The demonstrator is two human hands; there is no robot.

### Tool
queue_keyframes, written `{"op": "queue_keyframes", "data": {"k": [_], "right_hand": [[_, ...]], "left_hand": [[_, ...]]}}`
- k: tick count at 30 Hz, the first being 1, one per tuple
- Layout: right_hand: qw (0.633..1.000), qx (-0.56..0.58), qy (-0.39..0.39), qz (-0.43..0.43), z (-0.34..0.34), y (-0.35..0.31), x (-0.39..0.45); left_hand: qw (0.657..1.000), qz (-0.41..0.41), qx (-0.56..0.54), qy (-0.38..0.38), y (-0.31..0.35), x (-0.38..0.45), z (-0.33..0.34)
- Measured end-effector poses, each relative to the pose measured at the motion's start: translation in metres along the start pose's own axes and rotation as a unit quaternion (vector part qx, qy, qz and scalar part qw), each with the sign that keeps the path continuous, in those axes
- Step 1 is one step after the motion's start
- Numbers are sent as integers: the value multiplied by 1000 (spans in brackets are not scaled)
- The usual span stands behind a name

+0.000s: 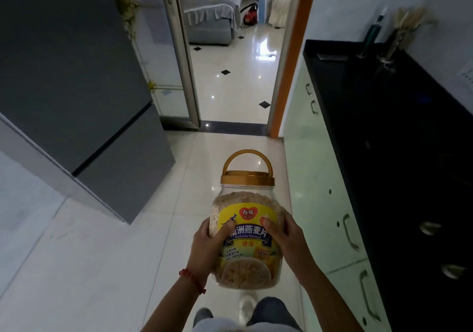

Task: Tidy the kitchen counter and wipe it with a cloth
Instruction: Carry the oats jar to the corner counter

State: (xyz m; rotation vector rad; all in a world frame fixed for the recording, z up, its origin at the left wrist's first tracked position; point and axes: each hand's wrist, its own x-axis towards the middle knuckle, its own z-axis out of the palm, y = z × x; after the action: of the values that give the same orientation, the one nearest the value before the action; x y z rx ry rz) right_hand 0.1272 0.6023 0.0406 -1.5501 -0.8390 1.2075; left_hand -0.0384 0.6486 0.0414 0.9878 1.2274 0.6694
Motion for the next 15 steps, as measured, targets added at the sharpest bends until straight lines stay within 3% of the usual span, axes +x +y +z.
{"op": "queue_keyframes", "data": {"k": [8, 15], "right_hand": [[999, -1, -46, 4, 11, -51, 157], [1000, 24, 1, 1, 35, -83, 301]], "left_hand": [[999, 26, -19, 32, 74, 132, -8], [999, 34, 7, 9, 131, 288, -28]]}}
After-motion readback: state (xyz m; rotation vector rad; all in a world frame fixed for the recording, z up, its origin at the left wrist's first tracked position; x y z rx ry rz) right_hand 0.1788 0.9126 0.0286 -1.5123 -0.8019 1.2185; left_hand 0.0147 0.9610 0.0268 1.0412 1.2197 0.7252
